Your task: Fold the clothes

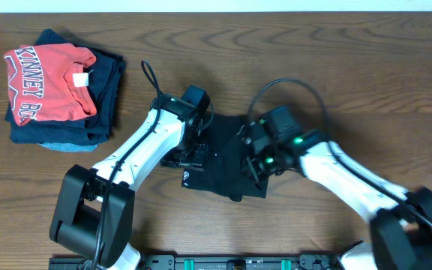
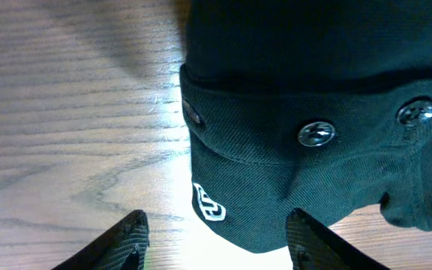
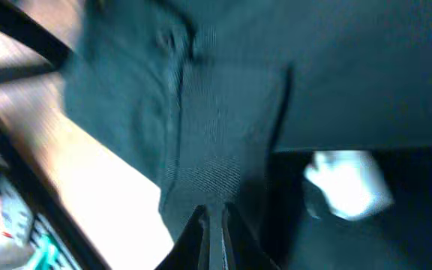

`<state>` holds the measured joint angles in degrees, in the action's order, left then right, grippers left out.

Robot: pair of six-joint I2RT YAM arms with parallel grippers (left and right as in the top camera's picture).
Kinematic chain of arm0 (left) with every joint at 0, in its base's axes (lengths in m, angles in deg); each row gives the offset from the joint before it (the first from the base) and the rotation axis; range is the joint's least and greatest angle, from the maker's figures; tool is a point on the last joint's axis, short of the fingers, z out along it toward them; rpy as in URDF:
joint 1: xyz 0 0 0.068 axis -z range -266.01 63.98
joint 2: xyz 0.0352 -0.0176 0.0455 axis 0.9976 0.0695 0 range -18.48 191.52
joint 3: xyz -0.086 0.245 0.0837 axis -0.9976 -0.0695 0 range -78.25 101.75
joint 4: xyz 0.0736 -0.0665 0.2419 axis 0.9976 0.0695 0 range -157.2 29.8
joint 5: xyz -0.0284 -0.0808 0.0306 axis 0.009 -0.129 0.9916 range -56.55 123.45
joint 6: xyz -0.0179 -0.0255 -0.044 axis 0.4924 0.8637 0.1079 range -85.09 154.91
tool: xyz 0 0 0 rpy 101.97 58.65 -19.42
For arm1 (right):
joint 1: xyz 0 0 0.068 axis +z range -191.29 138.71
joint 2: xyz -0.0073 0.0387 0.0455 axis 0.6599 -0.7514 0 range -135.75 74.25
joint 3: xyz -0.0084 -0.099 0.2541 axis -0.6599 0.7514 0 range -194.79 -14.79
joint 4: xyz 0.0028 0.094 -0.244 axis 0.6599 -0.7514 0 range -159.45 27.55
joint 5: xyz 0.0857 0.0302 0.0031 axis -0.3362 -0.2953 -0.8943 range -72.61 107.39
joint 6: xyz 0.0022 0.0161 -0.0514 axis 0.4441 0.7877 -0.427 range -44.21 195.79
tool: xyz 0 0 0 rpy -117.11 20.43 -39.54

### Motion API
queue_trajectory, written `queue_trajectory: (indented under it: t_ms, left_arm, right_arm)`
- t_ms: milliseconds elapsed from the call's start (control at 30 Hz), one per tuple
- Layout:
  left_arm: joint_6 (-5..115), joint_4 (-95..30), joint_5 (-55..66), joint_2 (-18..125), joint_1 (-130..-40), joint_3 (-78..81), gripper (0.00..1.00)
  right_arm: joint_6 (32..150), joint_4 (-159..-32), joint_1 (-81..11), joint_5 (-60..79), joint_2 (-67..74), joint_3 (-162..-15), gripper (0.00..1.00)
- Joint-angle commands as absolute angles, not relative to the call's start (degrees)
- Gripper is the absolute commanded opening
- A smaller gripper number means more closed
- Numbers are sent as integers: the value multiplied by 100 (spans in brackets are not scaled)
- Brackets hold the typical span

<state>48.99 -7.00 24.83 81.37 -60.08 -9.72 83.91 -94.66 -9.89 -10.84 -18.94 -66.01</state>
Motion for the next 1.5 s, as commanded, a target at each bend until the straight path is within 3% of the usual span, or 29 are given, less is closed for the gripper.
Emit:
queue_trajectory:
  t_ms: [0,100,267,500,667,833,967,1167,1467]
  left_arm:
    - [4847,-661,2491,8050,-6039,-1112,59]
    - [4847,-713,2489,8052,-6039,-1245,59]
    - [4847,-1410,2137,8052,-6041,-1818,57]
    - [4856,-2243,2620,8054,-6102,-2460,35]
    - [4864,-2108,3049,8037,-6354,-2423,36]
    - [4845,-1185,3040,7963,-6611,-1840,36]
    - [4735,-770,2555,7764,-6670,-1267,38]
    - [4738,-1316,1134,7510,-6642,-1107,44]
    - [5549,-2346,1066,7790,-6531,-1840,43]
  right_arm:
    - [8638,-9477,-876,-446,-2508,-6636,1]
    - [9255,-9475,-1042,-155,-3009,-6649,2]
    - [9312,-9584,-1466,-514,-3142,-6691,2]
    - [9222,-9700,-1571,-536,-3140,-6691,4]
    - [8990,-9772,-1580,-656,-3079,-6769,4]
    - [8446,-10006,-1588,-770,-2368,-6913,8]
    - [8367,-9606,-1588,-743,-1562,-6927,9]
    - [8907,-8708,-1588,-225,-1227,-6924,12]
    - [8947,-7962,-1591,140,-2543,-6924,12]
